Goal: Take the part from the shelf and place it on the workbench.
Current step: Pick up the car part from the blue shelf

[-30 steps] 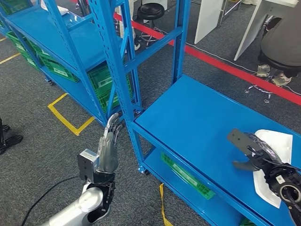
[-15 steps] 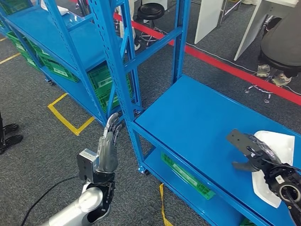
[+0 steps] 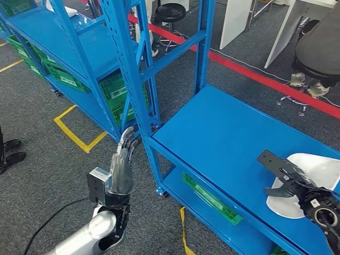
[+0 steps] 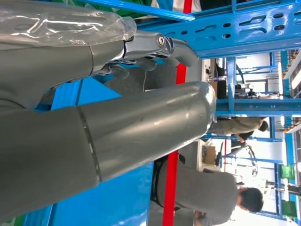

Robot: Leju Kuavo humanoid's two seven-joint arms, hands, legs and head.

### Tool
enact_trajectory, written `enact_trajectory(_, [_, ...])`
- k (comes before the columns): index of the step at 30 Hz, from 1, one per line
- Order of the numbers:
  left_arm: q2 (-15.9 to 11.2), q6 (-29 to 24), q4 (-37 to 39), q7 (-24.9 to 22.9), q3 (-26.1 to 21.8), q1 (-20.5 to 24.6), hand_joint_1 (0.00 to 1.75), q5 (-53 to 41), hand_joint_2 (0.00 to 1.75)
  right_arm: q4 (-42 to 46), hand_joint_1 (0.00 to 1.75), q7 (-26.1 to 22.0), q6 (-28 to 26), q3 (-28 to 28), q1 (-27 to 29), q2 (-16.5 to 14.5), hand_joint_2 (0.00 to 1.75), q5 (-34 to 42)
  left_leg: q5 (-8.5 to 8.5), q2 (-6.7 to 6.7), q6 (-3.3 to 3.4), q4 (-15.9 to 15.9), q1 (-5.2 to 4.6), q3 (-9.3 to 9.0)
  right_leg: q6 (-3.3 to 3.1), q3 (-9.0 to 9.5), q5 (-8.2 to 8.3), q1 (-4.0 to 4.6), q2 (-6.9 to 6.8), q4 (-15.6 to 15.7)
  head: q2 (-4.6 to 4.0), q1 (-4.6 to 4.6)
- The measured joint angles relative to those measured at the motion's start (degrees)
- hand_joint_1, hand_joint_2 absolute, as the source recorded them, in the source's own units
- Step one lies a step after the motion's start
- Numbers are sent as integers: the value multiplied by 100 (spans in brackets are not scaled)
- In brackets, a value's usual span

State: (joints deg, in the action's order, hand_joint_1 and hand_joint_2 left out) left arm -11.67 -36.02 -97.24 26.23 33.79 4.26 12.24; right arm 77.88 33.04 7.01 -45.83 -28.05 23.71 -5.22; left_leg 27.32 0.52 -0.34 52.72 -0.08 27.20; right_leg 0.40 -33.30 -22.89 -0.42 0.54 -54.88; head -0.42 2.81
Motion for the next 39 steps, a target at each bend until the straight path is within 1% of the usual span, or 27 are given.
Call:
enact_trajectory(4, [0,1,0,0,0,3,0,5,0,-108,0,-37,-42,0,0,0,175,42,0,0,0,0,0,-1,0,0,0,0,0,0,1,-1])
enact_trajectory(12, [1,1,0,2,0,11,0,33,0,-447,0,-261,-164,13,-1,-2,175,100,0,0,0,0,0,-2,0,3,0,0,0,1,0,-1])
enact_trajectory(17, [5,-4,0,7,0,22,0,66,0,-610,0,6,291,-88,-159,-27,175,-660,0,-1,0,0,0,-4,5,6,3,-1,1,1,0,0])
enact_trajectory(22, [7,-60,0,7,0,25,0,66,0,-746,0,24,464,-206,-335,-89,175,-797,0,-2,0,1,0,-7,9,9,6,-1,2,1,1,0])
enact_trajectory(29, [-8,-195,-2,8,0,14,0,59,0,-936,0,-312,231,-298,-439,-196,175,-817,-1,-1,1,1,0,-6,11,10,8,-1,2,1,0,0])
enact_trajectory(32, [-20,-201,-3,9,0,10,0,58,0,-1000,0,-351,197,-328,-471,-233,175,-823,-2,-1,1,1,0,-6,11,10,8,-1,2,1,0,-1])
enact_trajectory(33, [-25,-202,-3,10,0,10,0,57,0,-1021,29,-360,189,-337,-481,-243,175,-826,-2,-1,1,1,0,-6,11,10,8,-1,2,1,0,0])
enact_trajectory(36, [-33,-222,-13,25,0,3,0,56,0,-1064,160,-535,79,-361,-497,-273,175,-866,-2,-1,1,1,0,-5,11,10,8,-1,2,0,0,-1])
enact_trajectory(37, [-37,-233,-21,38,0,-4,0,55,0,-1081,175,-671,-12,-369,-497,-287,175,-889,-2,-1,1,1,0,-4,11,10,8,-1,2,0,0,-1])
enact_trajectory(39, [-48,-246,-40,73,0,-25,0,51,0,-1122,175,-968,-242,-381,-491,-320,175,-940,-2,-1,1,1,0,-3,11,8,8,-2,2,1,0,-1])
